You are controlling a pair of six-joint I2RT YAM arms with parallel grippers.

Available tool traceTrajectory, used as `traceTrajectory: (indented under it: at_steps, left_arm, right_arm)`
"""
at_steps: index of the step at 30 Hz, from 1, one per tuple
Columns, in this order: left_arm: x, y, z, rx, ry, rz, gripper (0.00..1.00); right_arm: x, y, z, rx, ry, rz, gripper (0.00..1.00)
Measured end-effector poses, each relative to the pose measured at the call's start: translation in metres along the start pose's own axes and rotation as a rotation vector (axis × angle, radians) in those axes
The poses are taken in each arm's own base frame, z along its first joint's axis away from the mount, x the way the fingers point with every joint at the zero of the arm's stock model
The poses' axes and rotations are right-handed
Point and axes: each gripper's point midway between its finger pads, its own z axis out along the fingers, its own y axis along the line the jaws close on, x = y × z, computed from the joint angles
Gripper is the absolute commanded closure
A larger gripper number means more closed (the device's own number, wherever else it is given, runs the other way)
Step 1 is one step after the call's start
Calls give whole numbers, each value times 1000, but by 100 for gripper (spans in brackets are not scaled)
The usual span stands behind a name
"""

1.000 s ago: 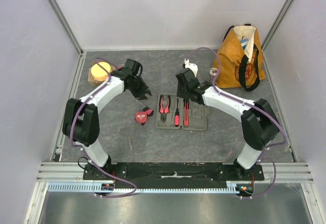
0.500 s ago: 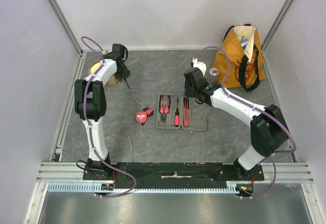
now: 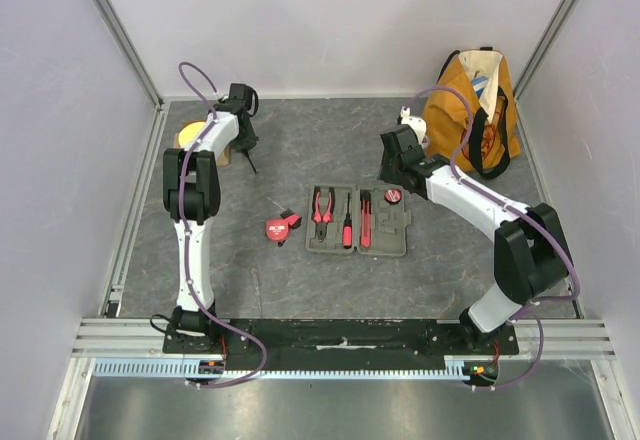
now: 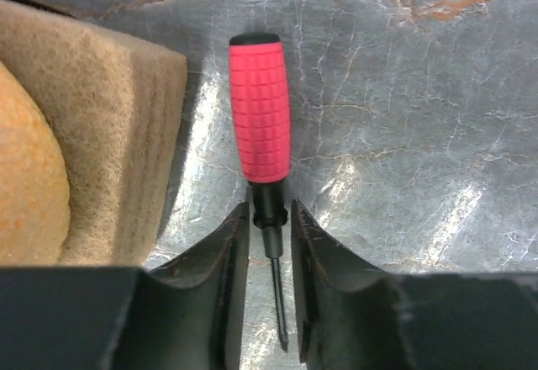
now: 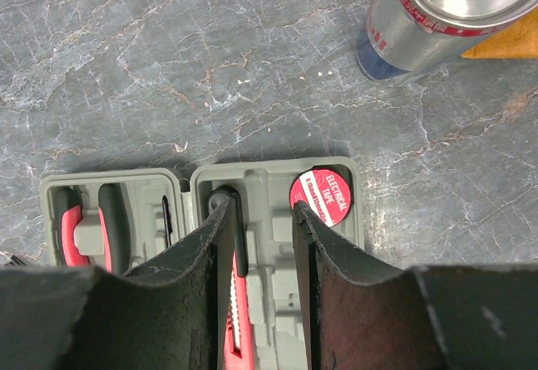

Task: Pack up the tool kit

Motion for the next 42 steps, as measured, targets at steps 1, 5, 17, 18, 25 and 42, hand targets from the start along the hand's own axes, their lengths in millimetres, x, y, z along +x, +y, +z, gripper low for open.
traceTrajectory:
  at_steps: [1,5,17,18,25,42]
  left_arm:
    - [-1,0,0,0,-2,6,78]
    - [-3,0,0,2,-6,32,86]
    - [4,1,2,16,25,100,78]
    - [4,0,2,20,28,104,87]
    - [5,-2,1,37,37,129,98]
    - [56,-64,-162,464,20,217,98]
  right_arm:
    - [0,0,0,0,2,0,60]
    - [3,0,3,-1,12,-1,60]
    - [6,2,6,-10,31,21,61]
    - [6,3,6,-10,31,23,61]
    - [5,3,5,-11,30,37,62]
    - [6,9,2,-39,40,63,62]
